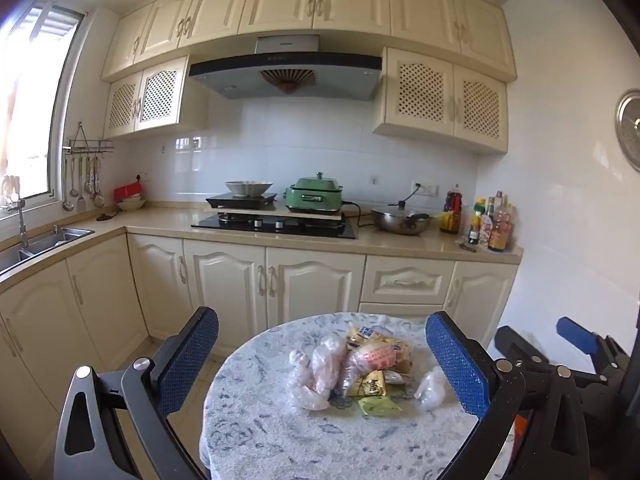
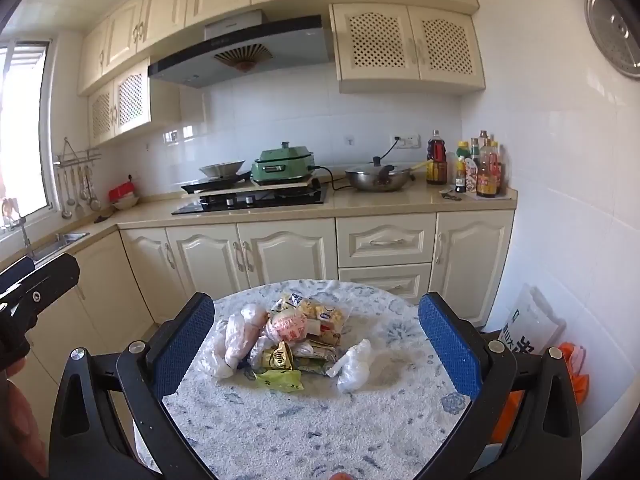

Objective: Collect trash
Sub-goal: 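Move both tools toward the trash pile on the table, then grasp the white plastic bag with the right tool while the left tool grasps the yellow-green bag, then carry both items to the blue bin and open both tools to drop them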

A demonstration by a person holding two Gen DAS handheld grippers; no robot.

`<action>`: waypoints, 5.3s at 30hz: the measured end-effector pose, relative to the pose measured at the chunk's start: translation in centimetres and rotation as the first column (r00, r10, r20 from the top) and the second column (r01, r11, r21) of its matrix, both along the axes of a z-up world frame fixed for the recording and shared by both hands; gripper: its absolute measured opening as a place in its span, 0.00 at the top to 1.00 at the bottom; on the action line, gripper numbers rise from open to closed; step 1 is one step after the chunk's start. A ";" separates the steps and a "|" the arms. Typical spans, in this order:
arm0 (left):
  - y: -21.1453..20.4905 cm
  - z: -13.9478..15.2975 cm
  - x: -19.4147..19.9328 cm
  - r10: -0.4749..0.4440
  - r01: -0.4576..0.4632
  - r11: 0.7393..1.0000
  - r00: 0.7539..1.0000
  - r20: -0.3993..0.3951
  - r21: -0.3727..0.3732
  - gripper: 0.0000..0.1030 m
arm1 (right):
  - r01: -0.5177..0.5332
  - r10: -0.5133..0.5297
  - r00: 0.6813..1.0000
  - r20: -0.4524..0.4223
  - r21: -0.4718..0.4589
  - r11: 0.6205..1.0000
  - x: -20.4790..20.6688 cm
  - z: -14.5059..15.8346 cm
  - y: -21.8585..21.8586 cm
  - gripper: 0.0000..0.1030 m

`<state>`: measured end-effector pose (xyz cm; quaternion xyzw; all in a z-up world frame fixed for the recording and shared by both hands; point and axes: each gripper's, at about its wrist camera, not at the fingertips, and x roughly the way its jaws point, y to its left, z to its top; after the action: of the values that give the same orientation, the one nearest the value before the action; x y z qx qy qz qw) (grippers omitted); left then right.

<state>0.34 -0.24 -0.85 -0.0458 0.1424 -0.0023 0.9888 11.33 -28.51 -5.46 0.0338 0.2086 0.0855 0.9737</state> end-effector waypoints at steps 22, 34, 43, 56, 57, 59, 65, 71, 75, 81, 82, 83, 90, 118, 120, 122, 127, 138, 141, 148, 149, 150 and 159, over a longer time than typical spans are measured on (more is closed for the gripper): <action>0.3 -0.7 1.0 -0.010 0.009 0.999 0.999 -0.032 -0.032 0.01 | 0.008 -0.009 1.000 -0.020 -0.034 0.999 0.7 -0.1 -0.6 0.00; -0.3 -1.9 3.3 -0.032 0.029 0.999 0.996 -0.087 -0.028 0.01 | -0.004 -0.002 0.998 -0.068 -0.083 0.997 2.3 -1.8 -0.8 0.00; -2.3 -4.7 7.8 -0.078 0.077 0.997 0.977 -0.196 -0.011 0.01 | 0.002 -0.026 0.984 -0.174 -0.139 0.990 5.5 -5.6 -2.0 0.00; -4.7 -10.3 16.7 -0.107 0.124 0.992 0.908 -0.404 0.016 0.01 | -0.027 -0.036 0.920 -0.390 -0.154 0.988 11.9 -14.8 -3.6 0.01; -4.9 -11.0 17.5 -0.111 0.131 0.991 0.896 -0.429 0.016 0.01 | -0.030 -0.034 0.916 -0.400 -0.152 0.988 12.2 -15.3 -3.7 0.01; -5.2 -12.2 18.6 -0.119 0.138 0.990 0.885 -0.450 0.010 0.01 | -0.037 -0.030 0.906 -0.423 -0.149 0.988 13.1 -16.5 -3.9 0.01; -5.8 -14.9 22.2 -0.133 0.153 0.988 0.849 -0.511 -0.002 0.01 | -0.048 -0.018 0.885 -0.465 -0.129 0.990 14.6 -18.5 -4.3 0.03; -6.9 -16.4 25.4 -0.148 0.180 0.984 0.831 -0.536 0.009 0.01 | -0.066 0.021 0.872 -0.488 -0.076 0.995 15.9 -19.1 -4.3 0.05; -6.4 -18.0 27.7 -0.187 0.189 0.980 0.806 -0.562 -0.055 0.30 | -0.096 0.056 0.850 -0.524 -0.049 0.994 17.6 -20.3 -3.2 0.15; -4.8 -18.2 27.8 -0.214 0.193 0.977 0.817 -0.535 -0.096 0.59 | -0.118 0.045 0.833 -0.551 -0.098 0.988 18.8 -22.3 -1.6 0.60; -4.4 -18.3 27.7 -0.221 0.194 0.975 0.817 -0.533 -0.107 0.60 | -0.120 0.047 0.835 -0.548 -0.099 0.988 18.5 -22.3 -1.6 0.67; -4.0 -18.4 27.6 -0.227 0.195 0.974 0.816 -0.532 -0.117 0.62 | -0.120 0.057 0.837 -0.545 -0.081 0.989 18.3 -22.2 -1.7 0.67; -2.2 -18.3 25.8 -0.251 0.195 0.967 0.821 -0.513 -0.162 0.66 | -0.102 0.064 0.858 -0.510 -0.047 0.994 16.0 -21.1 -3.4 0.69; -13.7 -8.9 15.2 -0.441 0.435 0.895 0.835 -0.329 -0.097 0.66 | 0.015 0.009 0.957 -0.291 0.078 0.997 3.3 -11.6 -15.7 0.69; -16.2 -8.9 15.1 -0.488 0.486 0.869 0.811 -0.324 -0.092 0.66 | 0.066 -0.042 0.958 -0.283 0.076 0.995 2.4 -11.3 -18.0 0.69; -18.9 -8.7 15.1 -0.525 0.530 0.844 0.786 -0.326 -0.082 0.66 | 0.112 -0.086 0.955 -0.282 0.077 0.991 1.5 -11.4 -20.2 0.69; -25.5 -9.5 15.6 -0.618 0.637 0.768 0.703 -0.351 -0.075 0.66 | 0.246 -0.214 0.922 -0.322 0.059 0.968 -0.5 -13.1 -26.4 0.69; -41.2 -18.8 18.9 -0.688 0.771 0.623 0.462 -0.560 -0.129 0.66 | 0.467 -0.367 0.769 -0.524 0.068 0.882 -3.4 -23.3 -38.0 0.69; -44.6 -21.8 20.8 -0.670 0.769 0.620 0.415 -0.616 -0.156 0.66 | 0.503 -0.373 0.728 -0.576 0.078 0.861 -3.3 -26.4 -40.2 0.69; -51.7 -27.8 24.5 -0.619 0.766 0.614 0.320 -0.717 -0.189 0.65 | 0.572 -0.374 0.650 -0.661 0.103 0.813 -2.9 -32.7 -44.4 0.69; -52.7 -28.5 24.9 -0.613 0.765 0.613 0.305 -0.728 -0.196 0.65 | 0.580 -0.372 0.640 -0.672 0.106 0.808 -2.8 -33.6 -44.9 0.69; -53.6 -29.2 25.1 -0.607 0.768 0.609 0.293 -0.738 -0.196 0.64 | 0.582 -0.366 0.634 -0.681 0.109 0.805 -2.7 -34.2 -45.2 0.67; -56.5 -32.3 26.4 -0.548 0.765 0.631 0.321 -0.773 -0.129 0.13 | 0.634 -0.380 0.576 -0.724 0.101 0.767 -3.9 -37.1 -47.3 0.32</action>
<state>26.74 -56.74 -33.12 0.1500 0.5433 -0.3688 0.7391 7.43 -75.77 -42.51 0.2939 0.5036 -0.1844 0.7912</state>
